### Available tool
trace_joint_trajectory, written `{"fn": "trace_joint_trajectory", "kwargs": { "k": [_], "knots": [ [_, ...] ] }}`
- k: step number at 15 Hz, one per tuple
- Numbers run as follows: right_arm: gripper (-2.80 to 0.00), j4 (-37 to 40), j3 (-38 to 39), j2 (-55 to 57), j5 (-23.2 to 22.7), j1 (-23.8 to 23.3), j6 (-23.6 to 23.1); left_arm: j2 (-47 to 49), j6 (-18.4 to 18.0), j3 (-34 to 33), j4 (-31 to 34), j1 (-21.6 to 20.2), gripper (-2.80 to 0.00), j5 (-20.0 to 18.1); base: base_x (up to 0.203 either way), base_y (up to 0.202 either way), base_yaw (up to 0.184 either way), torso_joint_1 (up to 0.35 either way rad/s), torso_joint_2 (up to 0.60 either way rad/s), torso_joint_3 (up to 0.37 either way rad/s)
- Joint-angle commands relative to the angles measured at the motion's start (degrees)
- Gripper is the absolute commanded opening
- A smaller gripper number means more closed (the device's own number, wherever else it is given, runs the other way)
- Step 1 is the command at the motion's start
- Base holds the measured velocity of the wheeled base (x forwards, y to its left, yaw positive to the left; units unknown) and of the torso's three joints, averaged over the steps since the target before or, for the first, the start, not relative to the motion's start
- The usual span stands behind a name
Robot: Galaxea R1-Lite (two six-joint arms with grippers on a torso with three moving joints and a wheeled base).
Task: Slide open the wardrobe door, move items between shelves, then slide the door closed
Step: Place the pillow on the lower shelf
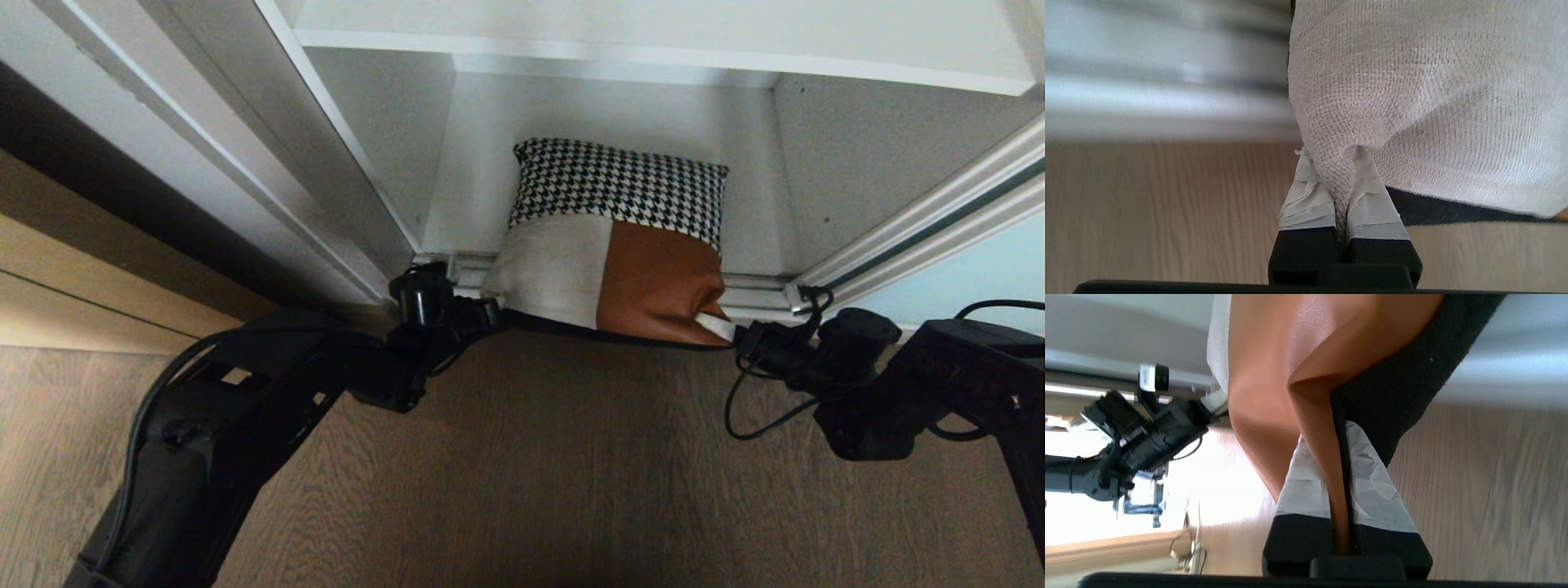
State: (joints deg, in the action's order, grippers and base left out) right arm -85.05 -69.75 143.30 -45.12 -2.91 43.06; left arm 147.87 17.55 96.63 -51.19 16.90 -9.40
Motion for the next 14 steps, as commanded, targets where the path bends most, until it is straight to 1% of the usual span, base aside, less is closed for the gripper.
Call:
{"fn": "trace_joint_trajectory", "kwargs": {
  "k": [1,6,7,10,12,13,14],
  "knots": [
    [-2.80,-0.46,0.06,-0.57,0.29,-0.07,0.27,0.31,-0.41,-0.13,-0.25,0.15,-2.80,-0.03,0.201,0.000,0.001,-0.002,0.00,0.002],
    [-2.80,-0.38,0.67,-1.27,0.38,-0.07,0.27,0.22,-0.83,-0.55,-1.81,0.42,-2.80,-0.01,0.197,0.000,0.001,0.001,0.00,0.003],
    [-2.80,-0.38,0.58,-1.18,0.38,-0.07,0.27,0.29,-1.51,-0.57,-2.71,0.42,-2.80,-0.01,0.194,0.000,0.000,0.007,0.01,0.002],
    [-2.80,-0.24,0.28,-1.11,0.36,-0.07,0.23,0.49,-1.82,-1.53,-6.72,0.41,-2.80,-0.11,0.191,-0.037,-0.001,0.002,0.00,0.001],
    [-2.80,0.38,-0.08,-0.83,0.37,-0.01,0.19,-0.17,-1.82,-1.43,-5.12,0.39,-2.80,0.09,0.029,-0.023,0.000,0.001,0.00,0.001],
    [-2.80,0.90,-0.12,-0.83,0.29,0.01,0.19,-0.52,-1.82,-0.61,-1.83,0.36,-2.80,0.89,0.000,0.000,0.000,0.000,0.00,0.000],
    [-2.80,1.29,-0.12,-0.80,0.29,0.01,0.19,-1.15,-1.86,1.08,2.34,0.38,-2.80,3.68,0.000,0.000,0.000,0.000,0.00,0.000]
  ]
}}
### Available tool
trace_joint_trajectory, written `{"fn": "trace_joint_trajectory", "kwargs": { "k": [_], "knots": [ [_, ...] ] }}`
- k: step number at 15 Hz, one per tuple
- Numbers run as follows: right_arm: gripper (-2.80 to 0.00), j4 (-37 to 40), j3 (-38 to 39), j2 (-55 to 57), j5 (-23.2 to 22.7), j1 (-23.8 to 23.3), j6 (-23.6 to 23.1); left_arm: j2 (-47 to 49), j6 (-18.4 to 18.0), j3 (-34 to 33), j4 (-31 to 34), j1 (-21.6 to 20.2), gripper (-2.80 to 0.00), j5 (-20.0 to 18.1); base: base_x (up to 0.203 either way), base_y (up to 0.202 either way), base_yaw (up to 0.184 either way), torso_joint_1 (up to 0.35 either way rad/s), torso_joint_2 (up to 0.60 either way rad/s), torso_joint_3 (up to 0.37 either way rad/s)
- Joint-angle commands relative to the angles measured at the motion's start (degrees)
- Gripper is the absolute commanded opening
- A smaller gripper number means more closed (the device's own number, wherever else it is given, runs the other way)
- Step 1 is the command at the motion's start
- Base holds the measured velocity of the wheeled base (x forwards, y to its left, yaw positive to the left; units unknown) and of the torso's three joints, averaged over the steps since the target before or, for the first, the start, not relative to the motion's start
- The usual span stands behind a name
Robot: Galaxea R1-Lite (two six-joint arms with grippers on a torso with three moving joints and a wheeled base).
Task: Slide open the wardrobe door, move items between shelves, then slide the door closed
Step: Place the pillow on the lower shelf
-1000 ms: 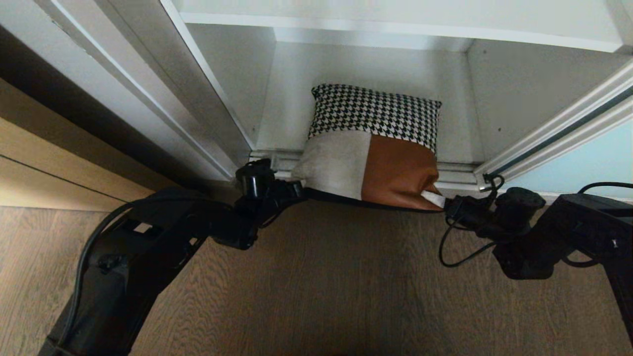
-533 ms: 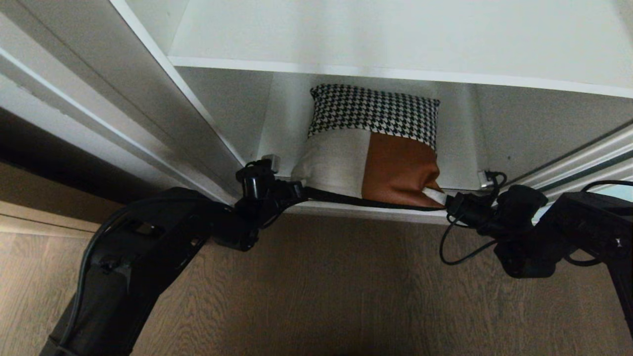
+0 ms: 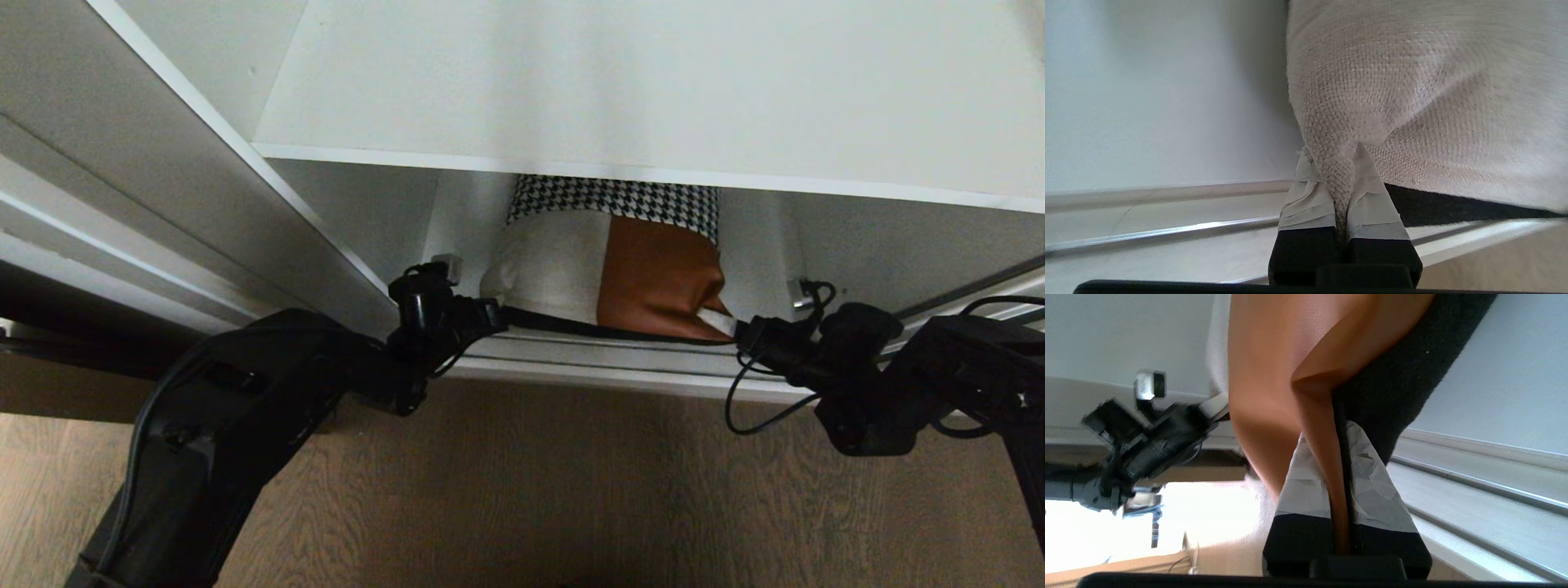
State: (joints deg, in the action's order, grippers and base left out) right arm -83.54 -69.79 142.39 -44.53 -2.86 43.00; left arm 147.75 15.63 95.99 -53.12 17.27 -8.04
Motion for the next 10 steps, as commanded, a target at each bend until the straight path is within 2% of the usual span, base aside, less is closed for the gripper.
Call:
{"fn": "trace_joint_trajectory", "kwargs": {
  "k": [1,2,4,10],
  "knots": [
    [-2.80,-0.31,-0.17,0.36,-0.29,-0.04,0.16,-1.15,0.05,3.72,6.99,0.03,-2.80,4.75,0.000,0.000,0.000,0.000,0.00,0.000],
    [-2.80,-0.13,-0.17,0.44,-0.29,0.05,0.07,-0.92,0.08,6.42,10.01,0.02,-2.80,6.53,0.000,0.000,0.000,0.000,0.00,0.000],
    [-2.80,0.33,-0.17,0.27,-0.29,0.00,-0.11,-0.78,0.45,9.52,16.99,-0.04,-2.80,7.78,0.000,0.000,0.000,0.000,0.00,0.000],
    [-2.80,3.56,-1.76,-0.27,-0.29,-0.05,-0.11,-0.09,1.33,13.70,20.43,-0.57,-2.80,7.95,0.000,0.000,0.000,0.000,0.00,0.000]
  ]
}}
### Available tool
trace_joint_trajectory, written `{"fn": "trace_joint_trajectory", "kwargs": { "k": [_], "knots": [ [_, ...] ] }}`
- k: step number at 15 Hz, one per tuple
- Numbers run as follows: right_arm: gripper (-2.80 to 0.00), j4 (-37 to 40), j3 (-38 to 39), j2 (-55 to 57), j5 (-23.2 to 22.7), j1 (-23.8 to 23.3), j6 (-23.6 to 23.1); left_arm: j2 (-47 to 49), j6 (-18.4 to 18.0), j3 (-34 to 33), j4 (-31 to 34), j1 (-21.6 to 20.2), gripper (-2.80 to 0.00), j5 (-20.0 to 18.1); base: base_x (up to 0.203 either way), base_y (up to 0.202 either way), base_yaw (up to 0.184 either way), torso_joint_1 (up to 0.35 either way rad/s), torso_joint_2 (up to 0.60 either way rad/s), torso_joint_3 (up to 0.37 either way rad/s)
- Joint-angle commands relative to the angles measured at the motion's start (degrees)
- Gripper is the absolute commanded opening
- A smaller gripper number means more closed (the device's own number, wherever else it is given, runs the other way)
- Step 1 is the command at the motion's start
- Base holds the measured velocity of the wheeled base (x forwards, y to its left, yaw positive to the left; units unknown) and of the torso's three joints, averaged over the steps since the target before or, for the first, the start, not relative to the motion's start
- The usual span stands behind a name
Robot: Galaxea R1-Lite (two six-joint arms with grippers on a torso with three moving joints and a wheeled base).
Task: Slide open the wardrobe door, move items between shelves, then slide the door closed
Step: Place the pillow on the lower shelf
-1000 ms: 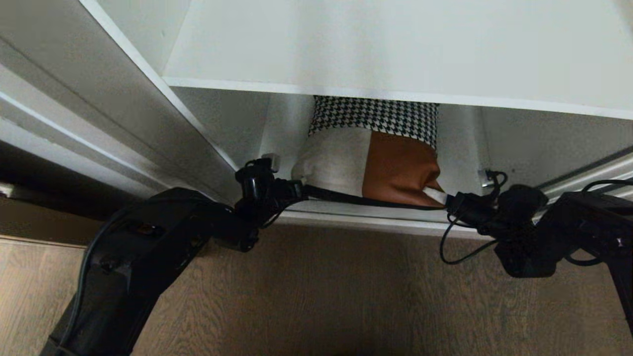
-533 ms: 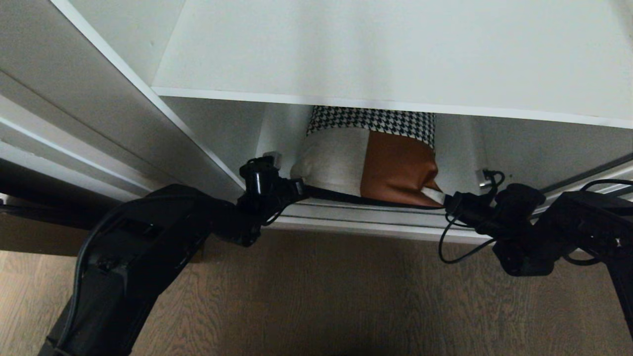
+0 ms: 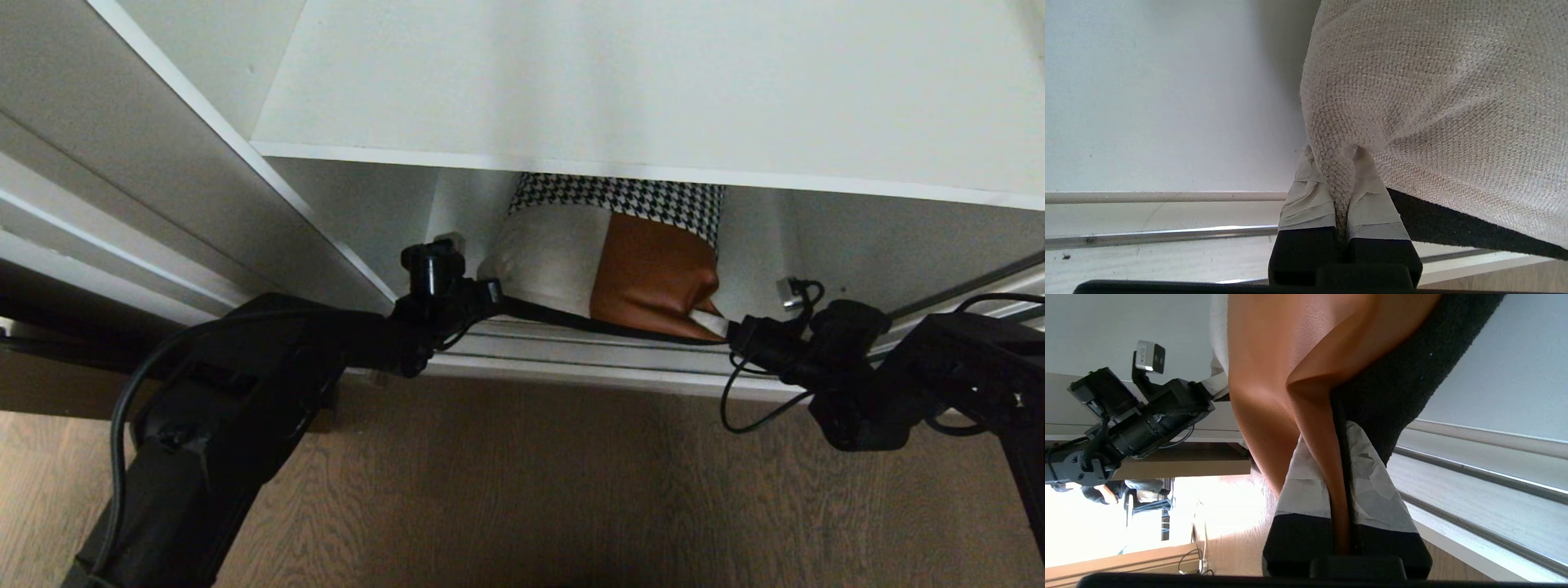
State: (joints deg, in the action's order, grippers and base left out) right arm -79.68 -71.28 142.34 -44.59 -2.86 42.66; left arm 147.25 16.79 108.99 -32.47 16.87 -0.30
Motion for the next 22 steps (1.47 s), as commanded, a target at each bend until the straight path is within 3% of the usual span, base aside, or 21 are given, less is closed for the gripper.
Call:
{"fn": "trace_joint_trajectory", "kwargs": {
  "k": [1,13,14,15,17,22],
  "knots": [
    [-2.80,-0.23,-0.72,-0.13,-0.23,-0.12,0.23,0.51,0.09,0.69,-0.22,-0.17,-2.80,0.22,0.000,0.000,0.000,0.000,0.00,0.000],
    [-2.80,7.96,-8.86,0.22,0.66,-0.39,0.23,1.48,0.16,1.48,0.67,-0.08,-2.80,0.30,0.000,0.000,0.000,0.000,0.00,0.000],
    [-2.80,7.96,-8.58,0.05,0.74,-0.39,0.23,1.55,0.18,1.51,0.57,-0.08,0.00,0.30,0.000,0.000,0.000,0.000,0.00,0.000],
    [0.00,7.39,-8.17,0.23,1.27,-0.35,-0.26,1.30,0.18,1.57,0.80,-0.08,0.00,0.30,0.000,0.000,0.000,0.000,0.00,0.000],
    [0.00,8.19,-8.35,0.66,3.02,-0.13,-3.07,0.76,0.53,1.57,1.18,-0.08,0.00,0.30,0.000,0.000,0.000,0.000,0.00,0.000],
    [0.00,4.32,-6.31,0.44,3.02,-0.12,-3.44,-0.98,1.76,-2.18,-0.47,0.38,0.00,0.17,0.000,0.000,0.000,0.000,0.00,0.000]
  ]
}}
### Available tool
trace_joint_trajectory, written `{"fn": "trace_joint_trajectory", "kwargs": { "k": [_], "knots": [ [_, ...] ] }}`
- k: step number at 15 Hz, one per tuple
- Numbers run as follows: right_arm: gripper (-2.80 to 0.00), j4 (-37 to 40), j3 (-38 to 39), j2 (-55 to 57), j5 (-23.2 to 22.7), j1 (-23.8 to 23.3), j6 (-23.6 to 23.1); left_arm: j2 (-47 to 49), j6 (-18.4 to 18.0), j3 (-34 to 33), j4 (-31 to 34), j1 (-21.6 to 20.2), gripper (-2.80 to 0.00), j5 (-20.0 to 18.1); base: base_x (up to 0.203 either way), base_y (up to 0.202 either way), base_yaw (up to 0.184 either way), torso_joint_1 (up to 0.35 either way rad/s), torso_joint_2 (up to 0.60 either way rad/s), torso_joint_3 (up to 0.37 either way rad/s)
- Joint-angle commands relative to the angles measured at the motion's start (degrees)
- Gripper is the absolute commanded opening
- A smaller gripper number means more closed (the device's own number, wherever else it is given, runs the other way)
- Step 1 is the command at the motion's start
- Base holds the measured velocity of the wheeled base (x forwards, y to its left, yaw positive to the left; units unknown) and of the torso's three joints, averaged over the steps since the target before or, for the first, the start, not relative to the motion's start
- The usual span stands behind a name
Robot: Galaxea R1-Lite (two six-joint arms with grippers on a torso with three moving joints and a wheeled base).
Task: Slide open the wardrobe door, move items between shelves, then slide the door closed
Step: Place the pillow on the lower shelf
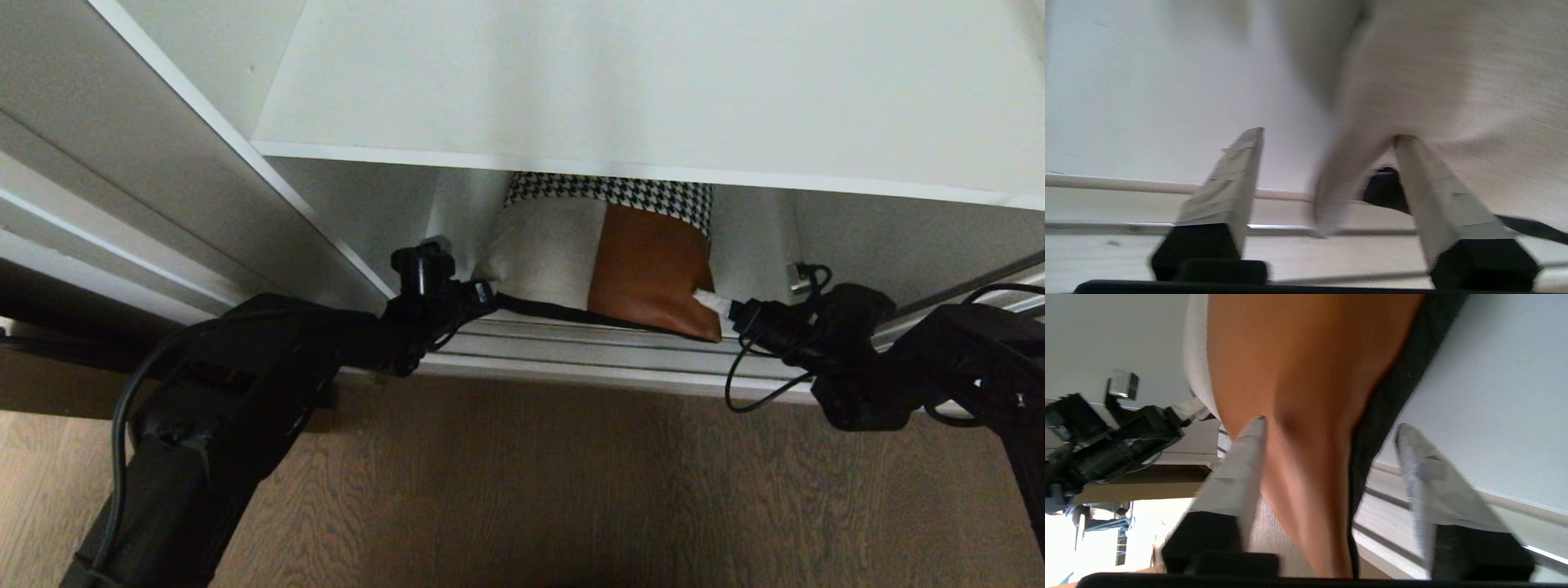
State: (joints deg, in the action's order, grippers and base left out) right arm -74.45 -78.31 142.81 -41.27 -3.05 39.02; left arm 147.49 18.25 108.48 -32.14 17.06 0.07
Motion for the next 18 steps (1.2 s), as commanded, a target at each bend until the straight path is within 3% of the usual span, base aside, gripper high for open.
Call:
{"fn": "trace_joint_trajectory", "kwargs": {
  "k": [1,2,3,4,7,10,12,14,16,18],
  "knots": [
    [0.00,-1.68,1.66,-0.61,-0.31,0.06,0.26,-1.76,0.31,-3.18,-2.27,0.35,0.00,-0.17,0.000,0.000,0.000,0.000,0.00,0.000],
    [0.00,-2.41,2.38,-0.92,-0.31,0.05,0.18,-2.39,0.30,-4.60,-3.48,0.56,0.00,-0.16,0.000,0.000,0.000,0.000,0.00,0.000],
    [-1.10,-3.23,3.02,-1.03,-0.31,-0.02,0.18,-3.28,0.29,-6.18,-4.03,0.66,0.00,-0.19,0.000,0.000,0.000,0.000,0.00,0.000],
    [-2.80,-3.99,3.60,-1.09,-0.22,-0.02,0.11,-4.09,0.29,-7.20,-4.29,0.69,-2.80,-0.24,0.000,0.000,0.000,0.000,0.00,0.000],
    [-2.80,-7.11,7.71,-2.94,-0.12,-0.35,-1.81,-7.05,1.01,-10.23,-4.55,0.73,-2.80,-0.37,0.000,0.000,0.000,0.000,0.00,0.000],
    [-2.80,-11.96,12.15,-3.61,-0.13,-0.47,-6.24,-8.94,0.92,-16.44,-14.94,2.36,-2.80,-0.19,0.000,0.000,0.000,0.000,0.00,0.000],
    [-2.80,-13.08,15.83,-6.28,-0.23,-0.46,-7.34,-9.90,0.67,-19.66,-15.94,2.70,-2.80,-0.45,0.000,0.000,0.000,0.000,0.00,0.000],
    [-2.80,-13.20,18.55,-8.62,-0.38,-0.29,-7.46,-11.90,0.70,-21.49,-14.54,3.28,-2.80,-0.45,0.000,0.000,0.000,0.000,0.00,0.000],
    [-2.80,-13.21,20.07,-9.86,-0.48,0.06,-7.47,-16.36,0.46,-23.53,-5.95,4.22,-2.80,-0.39,0.000,0.000,0.000,0.000,0.00,0.000],
    [-2.80,-13.21,19.63,-9.11,-0.48,0.06,-7.47,-16.93,0.18,-23.12,-3.75,4.50,-2.80,-0.22,0.000,0.000,0.000,0.000,0.00,0.000]
  ]
}}
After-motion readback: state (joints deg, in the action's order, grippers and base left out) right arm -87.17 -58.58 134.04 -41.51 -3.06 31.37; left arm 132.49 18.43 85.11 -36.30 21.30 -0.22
